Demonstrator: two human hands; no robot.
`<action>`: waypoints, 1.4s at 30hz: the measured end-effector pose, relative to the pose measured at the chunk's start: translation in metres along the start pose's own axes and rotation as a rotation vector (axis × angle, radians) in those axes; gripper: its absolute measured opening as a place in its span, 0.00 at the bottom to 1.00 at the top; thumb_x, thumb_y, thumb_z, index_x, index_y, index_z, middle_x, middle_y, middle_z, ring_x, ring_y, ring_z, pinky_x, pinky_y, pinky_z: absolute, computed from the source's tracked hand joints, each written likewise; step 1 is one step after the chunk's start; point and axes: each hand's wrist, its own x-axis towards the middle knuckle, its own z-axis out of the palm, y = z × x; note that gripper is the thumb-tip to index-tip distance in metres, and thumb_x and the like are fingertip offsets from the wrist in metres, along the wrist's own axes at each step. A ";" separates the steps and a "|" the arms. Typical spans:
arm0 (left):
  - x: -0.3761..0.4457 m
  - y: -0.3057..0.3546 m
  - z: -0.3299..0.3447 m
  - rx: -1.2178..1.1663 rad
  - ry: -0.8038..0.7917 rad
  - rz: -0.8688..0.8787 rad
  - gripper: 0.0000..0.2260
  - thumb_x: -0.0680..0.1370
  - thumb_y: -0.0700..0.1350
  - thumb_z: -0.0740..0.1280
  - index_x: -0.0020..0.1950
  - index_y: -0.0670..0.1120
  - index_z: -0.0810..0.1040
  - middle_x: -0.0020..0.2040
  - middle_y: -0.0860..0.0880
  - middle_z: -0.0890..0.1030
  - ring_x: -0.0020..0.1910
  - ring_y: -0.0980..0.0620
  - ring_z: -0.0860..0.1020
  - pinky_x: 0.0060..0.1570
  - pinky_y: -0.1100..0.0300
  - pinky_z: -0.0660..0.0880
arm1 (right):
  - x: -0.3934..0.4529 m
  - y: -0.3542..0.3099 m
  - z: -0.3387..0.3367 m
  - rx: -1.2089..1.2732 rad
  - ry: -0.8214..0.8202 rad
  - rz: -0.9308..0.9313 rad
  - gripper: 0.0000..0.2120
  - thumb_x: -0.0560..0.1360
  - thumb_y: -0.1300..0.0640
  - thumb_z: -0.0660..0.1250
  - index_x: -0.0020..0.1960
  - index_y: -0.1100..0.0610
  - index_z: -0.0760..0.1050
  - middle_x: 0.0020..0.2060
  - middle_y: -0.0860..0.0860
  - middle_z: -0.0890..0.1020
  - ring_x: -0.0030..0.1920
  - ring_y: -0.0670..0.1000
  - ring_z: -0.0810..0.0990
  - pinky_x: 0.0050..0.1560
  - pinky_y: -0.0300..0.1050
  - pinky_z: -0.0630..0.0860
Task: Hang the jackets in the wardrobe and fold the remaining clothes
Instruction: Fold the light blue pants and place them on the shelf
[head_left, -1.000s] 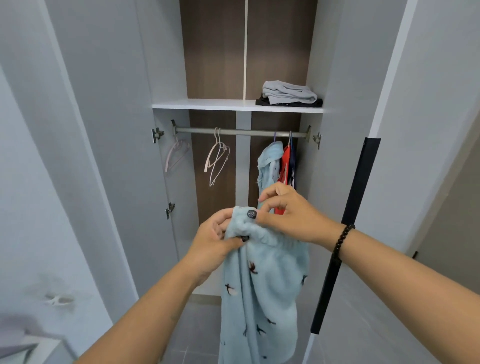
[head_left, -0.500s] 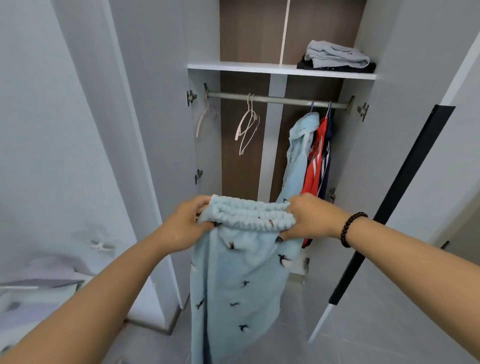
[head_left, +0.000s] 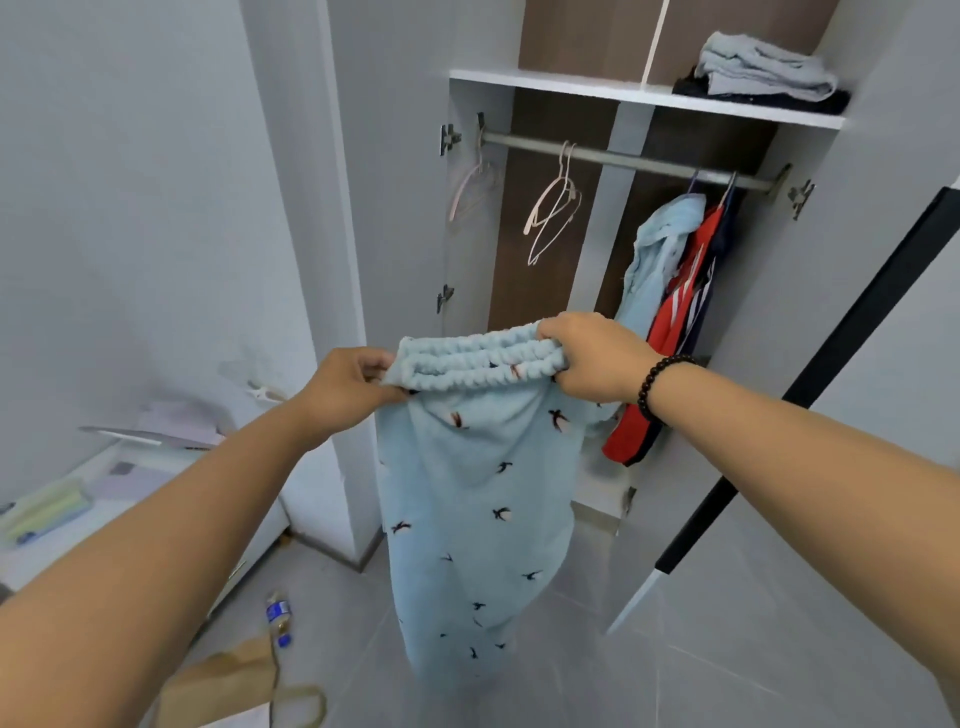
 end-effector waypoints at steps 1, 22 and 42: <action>-0.007 -0.003 0.001 -0.045 0.014 -0.018 0.08 0.71 0.35 0.75 0.44 0.48 0.83 0.43 0.51 0.85 0.44 0.55 0.82 0.47 0.65 0.77 | 0.000 -0.003 0.001 -0.023 0.022 -0.010 0.13 0.69 0.64 0.63 0.39 0.48 0.62 0.40 0.48 0.70 0.42 0.54 0.72 0.38 0.47 0.70; -0.049 -0.128 0.010 -0.228 0.129 0.355 0.13 0.71 0.46 0.68 0.53 0.54 0.71 0.50 0.57 0.79 0.49 0.62 0.79 0.46 0.66 0.76 | 0.061 -0.103 0.169 1.270 0.499 0.497 0.20 0.69 0.68 0.70 0.56 0.63 0.65 0.44 0.56 0.76 0.45 0.56 0.82 0.47 0.51 0.82; -0.257 -0.183 -0.060 -0.218 0.278 0.461 0.15 0.68 0.49 0.71 0.51 0.48 0.72 0.41 0.51 0.84 0.41 0.53 0.82 0.43 0.54 0.78 | -0.009 -0.314 0.188 1.395 -0.262 0.208 0.07 0.80 0.62 0.55 0.53 0.61 0.71 0.53 0.57 0.74 0.56 0.54 0.73 0.71 0.49 0.65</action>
